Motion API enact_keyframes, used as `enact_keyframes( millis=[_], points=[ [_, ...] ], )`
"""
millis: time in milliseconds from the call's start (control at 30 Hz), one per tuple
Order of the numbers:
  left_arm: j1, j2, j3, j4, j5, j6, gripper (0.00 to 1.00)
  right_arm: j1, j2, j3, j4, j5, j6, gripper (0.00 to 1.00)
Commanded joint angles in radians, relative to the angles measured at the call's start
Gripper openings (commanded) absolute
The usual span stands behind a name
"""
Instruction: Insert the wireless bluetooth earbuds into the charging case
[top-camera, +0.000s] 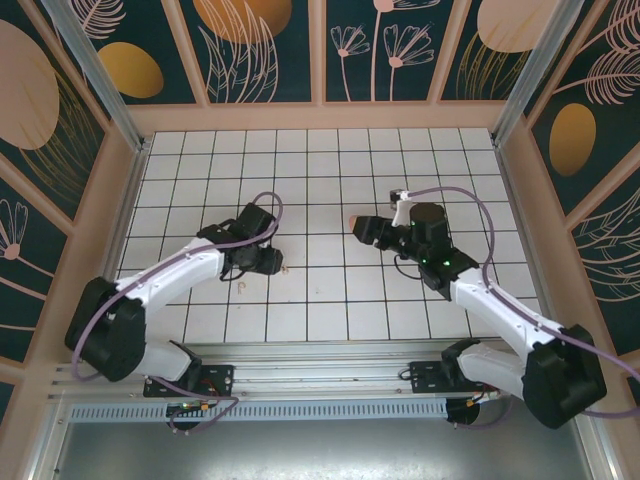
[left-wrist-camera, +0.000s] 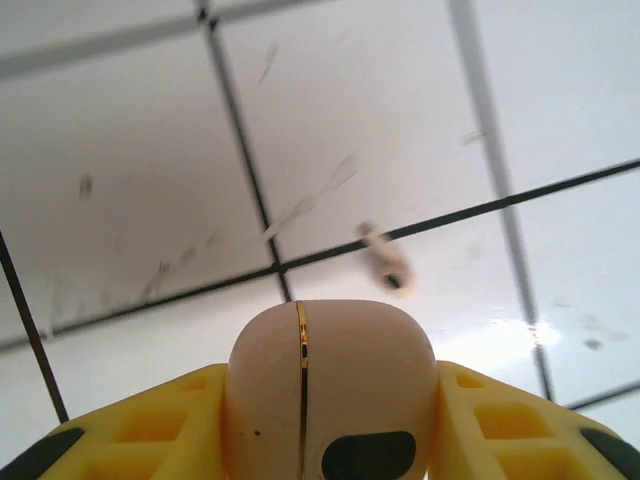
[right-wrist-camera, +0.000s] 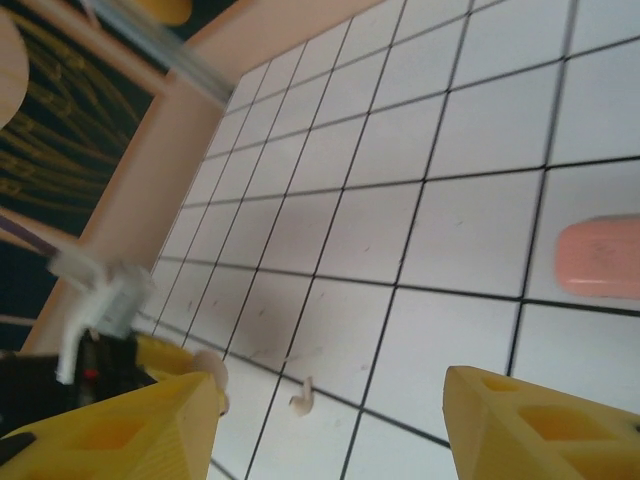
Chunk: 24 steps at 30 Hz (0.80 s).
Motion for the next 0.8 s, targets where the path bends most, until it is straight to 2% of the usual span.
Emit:
enact_keyframes(
  millis=[0, 100, 200, 333, 533, 767],
  points=[
    [0.002, -0.042, 0.055, -0.021, 0.068, 0.241, 0.28, 0.019, 0.049, 0.014, 0.14, -0.143, 0.015, 0.61],
    [0.002, -0.052, 0.092, -0.028, 0.055, 0.369, 0.25, 0.019, 0.109, 0.032, 0.182, -0.222, 0.025, 0.61],
    [0.001, -0.068, 0.093, -0.004, 0.054, 0.485, 0.23, 0.022, 0.196, 0.102, 0.13, -0.325, -0.01, 0.6],
    [0.001, -0.107, 0.072, 0.025, 0.116, 0.647, 0.24, 0.024, 0.229, 0.136, 0.101, -0.339, -0.024, 0.59],
    [0.001, -0.179, 0.005, 0.061, 0.225, 0.857, 0.23, 0.028, 0.309, 0.23, 0.037, -0.479, -0.07, 0.58],
    [0.001, -0.227, -0.03, 0.072, 0.25, 1.028, 0.23, 0.042, 0.382, 0.294, -0.001, -0.54, -0.089, 0.57]
  ],
)
